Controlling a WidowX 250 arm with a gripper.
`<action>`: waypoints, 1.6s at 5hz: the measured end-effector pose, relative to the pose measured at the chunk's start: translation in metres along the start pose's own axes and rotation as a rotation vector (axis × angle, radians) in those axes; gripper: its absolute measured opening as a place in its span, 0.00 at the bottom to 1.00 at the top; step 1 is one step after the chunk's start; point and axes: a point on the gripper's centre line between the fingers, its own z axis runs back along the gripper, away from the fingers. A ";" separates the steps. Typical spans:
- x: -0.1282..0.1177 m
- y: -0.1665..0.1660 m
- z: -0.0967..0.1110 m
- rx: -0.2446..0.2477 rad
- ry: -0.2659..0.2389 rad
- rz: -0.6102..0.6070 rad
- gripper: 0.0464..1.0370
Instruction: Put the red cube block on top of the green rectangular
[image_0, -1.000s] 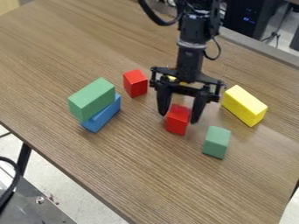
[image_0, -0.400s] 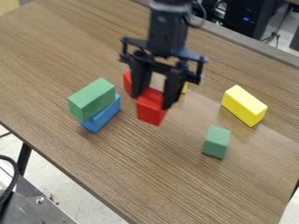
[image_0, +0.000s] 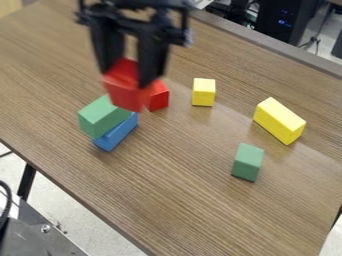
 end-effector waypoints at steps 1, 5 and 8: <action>0.017 0.017 0.000 0.040 0.016 0.047 0.51; 0.065 0.042 -0.030 0.029 0.181 0.160 0.51; 0.065 0.073 -0.073 0.024 0.310 0.296 0.51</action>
